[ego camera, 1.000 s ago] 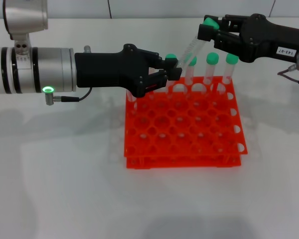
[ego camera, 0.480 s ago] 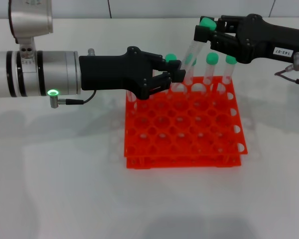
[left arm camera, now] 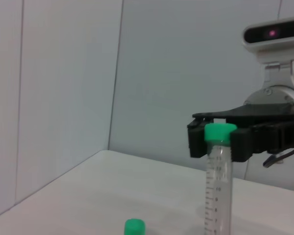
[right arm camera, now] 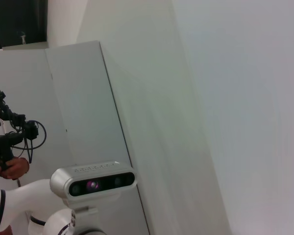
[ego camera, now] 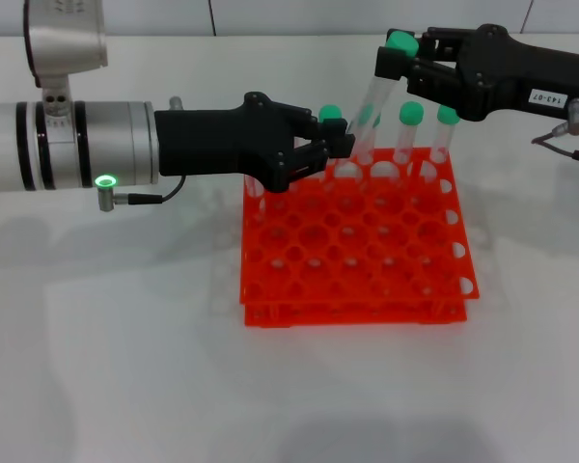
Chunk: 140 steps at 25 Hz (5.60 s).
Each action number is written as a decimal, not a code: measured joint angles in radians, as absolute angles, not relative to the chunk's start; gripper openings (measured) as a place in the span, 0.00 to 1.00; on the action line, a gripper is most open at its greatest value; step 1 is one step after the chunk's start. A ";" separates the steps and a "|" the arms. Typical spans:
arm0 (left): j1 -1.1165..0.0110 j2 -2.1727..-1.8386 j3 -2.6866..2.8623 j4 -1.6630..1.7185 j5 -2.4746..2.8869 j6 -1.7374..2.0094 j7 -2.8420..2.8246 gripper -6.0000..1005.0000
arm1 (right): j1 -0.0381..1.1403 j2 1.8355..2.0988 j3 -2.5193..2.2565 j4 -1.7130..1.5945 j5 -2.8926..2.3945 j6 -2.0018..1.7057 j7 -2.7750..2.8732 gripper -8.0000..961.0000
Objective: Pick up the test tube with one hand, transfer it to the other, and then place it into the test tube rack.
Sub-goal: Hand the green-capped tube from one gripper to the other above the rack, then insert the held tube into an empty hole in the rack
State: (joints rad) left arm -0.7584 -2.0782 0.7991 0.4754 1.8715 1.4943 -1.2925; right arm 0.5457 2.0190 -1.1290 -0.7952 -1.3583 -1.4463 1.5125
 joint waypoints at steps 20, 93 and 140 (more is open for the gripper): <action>-0.738 -2.074 0.799 0.486 1.803 1.486 -1.373 0.21 | 0.554 2.019 -1.125 -0.788 -1.358 -1.438 1.511 0.28; -0.446 -1.964 0.822 0.951 2.161 1.728 -1.696 0.87 | 0.549 2.028 -1.533 -0.673 -0.970 -1.138 1.224 0.28; -0.437 -1.974 0.816 0.951 2.160 1.719 -1.694 0.87 | 0.592 2.028 -1.704 -0.619 -0.821 -1.007 1.144 0.28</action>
State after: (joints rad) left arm -0.4375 -1.9736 0.8160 0.9510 2.1599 1.7195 -1.6941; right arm 0.5919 2.0279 -1.7037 -0.6185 -0.8205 -1.0071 1.1442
